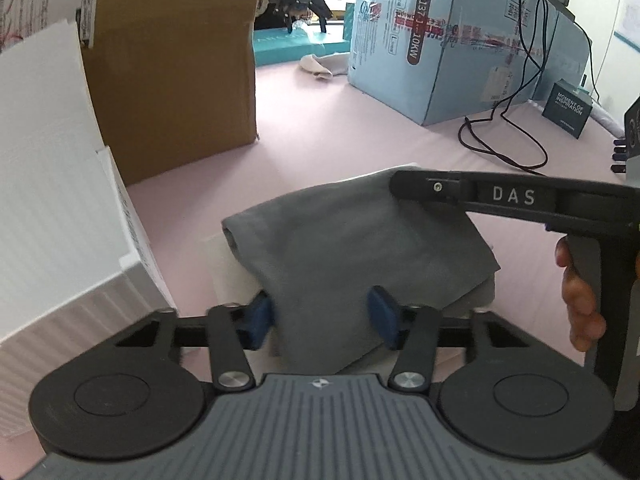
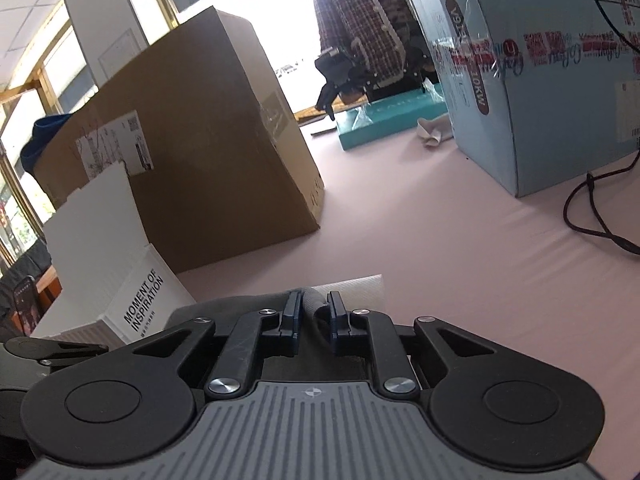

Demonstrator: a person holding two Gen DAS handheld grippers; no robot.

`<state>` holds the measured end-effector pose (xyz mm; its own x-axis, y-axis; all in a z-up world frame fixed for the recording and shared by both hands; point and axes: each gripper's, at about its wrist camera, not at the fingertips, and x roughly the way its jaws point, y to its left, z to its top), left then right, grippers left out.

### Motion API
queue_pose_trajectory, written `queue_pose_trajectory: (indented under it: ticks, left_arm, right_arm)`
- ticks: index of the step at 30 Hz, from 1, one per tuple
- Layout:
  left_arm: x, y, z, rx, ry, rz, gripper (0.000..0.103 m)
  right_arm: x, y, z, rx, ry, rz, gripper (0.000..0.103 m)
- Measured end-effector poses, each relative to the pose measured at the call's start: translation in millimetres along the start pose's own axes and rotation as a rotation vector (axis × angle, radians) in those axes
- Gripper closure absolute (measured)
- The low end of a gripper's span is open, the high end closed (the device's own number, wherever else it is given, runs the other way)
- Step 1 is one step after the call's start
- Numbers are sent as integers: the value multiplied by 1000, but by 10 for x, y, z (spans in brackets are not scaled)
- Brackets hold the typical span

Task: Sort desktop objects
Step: 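Close the left gripper on the grey cloth edge, then lift the grey cloth with the left gripper and carry it into the white box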

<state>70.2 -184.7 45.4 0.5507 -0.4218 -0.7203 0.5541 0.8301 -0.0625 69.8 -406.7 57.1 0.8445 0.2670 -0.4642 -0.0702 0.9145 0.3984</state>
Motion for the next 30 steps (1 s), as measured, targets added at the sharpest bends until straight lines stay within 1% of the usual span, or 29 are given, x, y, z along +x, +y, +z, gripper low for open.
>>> queue_pose_trajectory:
  ticks: [2, 3, 4, 7, 17, 21, 26, 30]
  left_arm:
    - [-1, 26, 3, -4, 5, 13, 81]
    - [-10, 42, 6, -6, 5, 18, 85]
    - [-24, 58, 10, -8, 5, 22, 87]
    - [-110, 70, 28, -9, -14, 14, 90]
    - [-470, 8, 71, 21, -98, 26, 91]
    - [-631, 39, 87, 21, -143, 43, 91]
    - [-828, 97, 83, 21, -191, 71, 92]
    - [-1062, 204, 65, 13, -242, 99, 93]
  right_arm:
    - [-19, 6, 10, 3, -9, 13, 91]
    - [-31, 10, 15, 4, -15, 19, 91]
    - [-46, 19, 21, 3, -22, 24, 91]
    - [-102, 55, 39, -5, -50, 38, 92]
    - [-304, 149, 97, -2, -135, 87, 92]
    - [-445, 246, 115, -11, -188, 116, 92]
    - [-608, 461, 147, -54, -254, 140, 92]
    - [-661, 685, 214, -79, -286, 160, 93]
